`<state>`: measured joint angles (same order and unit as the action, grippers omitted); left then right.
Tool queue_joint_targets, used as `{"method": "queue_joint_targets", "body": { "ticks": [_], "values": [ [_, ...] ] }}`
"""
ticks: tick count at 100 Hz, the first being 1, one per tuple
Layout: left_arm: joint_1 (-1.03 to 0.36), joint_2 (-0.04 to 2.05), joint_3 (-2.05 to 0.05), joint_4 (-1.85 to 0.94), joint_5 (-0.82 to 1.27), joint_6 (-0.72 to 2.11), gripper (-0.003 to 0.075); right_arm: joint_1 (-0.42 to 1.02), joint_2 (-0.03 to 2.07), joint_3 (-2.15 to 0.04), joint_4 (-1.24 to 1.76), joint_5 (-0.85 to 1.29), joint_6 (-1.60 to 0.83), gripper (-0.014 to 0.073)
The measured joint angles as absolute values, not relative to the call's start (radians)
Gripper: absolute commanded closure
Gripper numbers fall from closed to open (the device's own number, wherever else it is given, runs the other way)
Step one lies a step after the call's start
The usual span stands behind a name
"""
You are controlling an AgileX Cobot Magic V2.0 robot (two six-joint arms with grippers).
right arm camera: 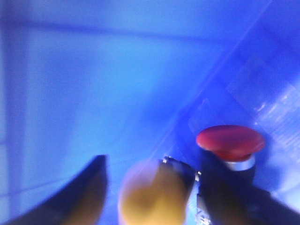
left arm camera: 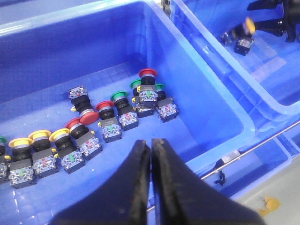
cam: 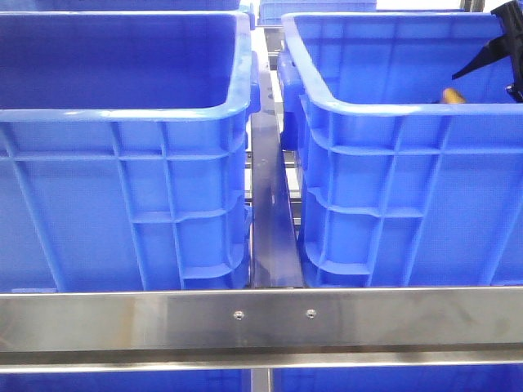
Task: Pick red and yellow buttons and place in box
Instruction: 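Lower the yellow button with the right gripper into the bin beside the red one, then open the right gripper to release the yellow button and lift away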
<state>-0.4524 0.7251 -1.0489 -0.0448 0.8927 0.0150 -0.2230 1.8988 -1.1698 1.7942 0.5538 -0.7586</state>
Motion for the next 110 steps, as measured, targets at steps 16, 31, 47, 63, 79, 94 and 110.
{"method": "queue_joint_targets", "body": {
  "ticks": [16, 31, 47, 63, 79, 94, 110],
  "values": [
    [-0.452, 0.725, -1.049, -0.045, 0.893, 0.015, 0.0739, -0.223, 1.899, -1.17, 1.794, 0.554, -0.756, 0.0083],
    [-0.452, 0.725, -1.049, -0.045, 0.893, 0.015, 0.0739, -0.223, 1.899, -1.17, 1.794, 0.556, -0.756, 0.0084],
    [-0.452, 0.725, -1.049, -0.045, 0.893, 0.015, 0.0739, -0.225, 1.894, -1.17, 1.794, 0.585, -0.812, 0.0084],
    [-0.452, 0.725, -1.049, -0.045, 0.893, 0.015, 0.0739, -0.225, 1.836, -1.17, 1.787, 0.589, -0.899, 0.0084],
    [-0.452, 0.725, -1.049, -0.045, 0.893, 0.015, 0.0739, -0.225, 1.741, -1.168, 1.711, 0.589, -0.961, 0.0084],
    [-0.452, 0.725, -1.049, -0.045, 0.893, 0.015, 0.0739, -0.225, 1.632, -1.134, 1.597, 0.594, -1.008, 0.0084],
    [-0.452, 0.725, -1.049, -0.045, 0.893, 0.015, 0.0739, -0.225, 1.481, -1.05, 1.517, 0.596, -1.098, 0.0084]
  ]
}}
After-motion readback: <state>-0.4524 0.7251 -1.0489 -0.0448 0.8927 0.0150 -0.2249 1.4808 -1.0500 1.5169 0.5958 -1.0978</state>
